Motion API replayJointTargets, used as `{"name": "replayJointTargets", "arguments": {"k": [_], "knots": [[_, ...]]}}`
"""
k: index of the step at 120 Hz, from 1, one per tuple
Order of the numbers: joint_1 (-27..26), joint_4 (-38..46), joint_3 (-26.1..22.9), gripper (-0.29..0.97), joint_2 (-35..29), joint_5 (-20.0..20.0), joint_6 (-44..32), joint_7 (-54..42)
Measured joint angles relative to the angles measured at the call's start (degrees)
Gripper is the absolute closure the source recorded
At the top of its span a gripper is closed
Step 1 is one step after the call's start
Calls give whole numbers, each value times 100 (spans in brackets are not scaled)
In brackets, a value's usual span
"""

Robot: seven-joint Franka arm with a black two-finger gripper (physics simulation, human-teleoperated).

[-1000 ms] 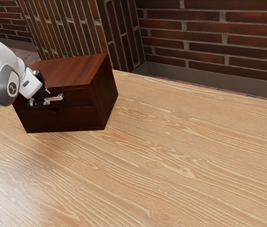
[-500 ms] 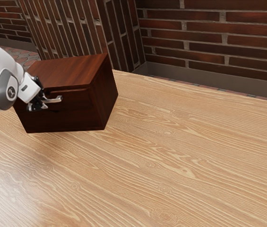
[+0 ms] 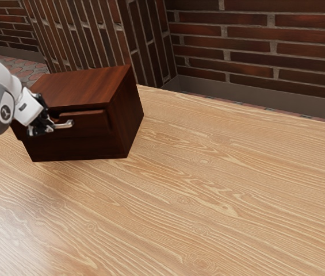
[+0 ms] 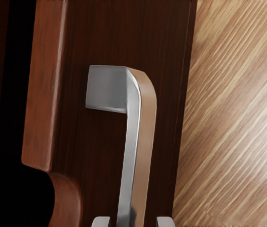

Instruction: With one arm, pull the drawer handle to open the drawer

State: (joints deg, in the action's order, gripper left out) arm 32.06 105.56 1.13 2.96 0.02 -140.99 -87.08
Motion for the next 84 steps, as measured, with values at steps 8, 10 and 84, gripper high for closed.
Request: {"name": "replayJointTargets", "arguments": {"k": [8,10,84], "knots": [[1,89,0,65,-83,0,6,1],[2,107,1,66,-101,0,7,1],[-46,1067,-34,65,-916,-2,24,1]]}}
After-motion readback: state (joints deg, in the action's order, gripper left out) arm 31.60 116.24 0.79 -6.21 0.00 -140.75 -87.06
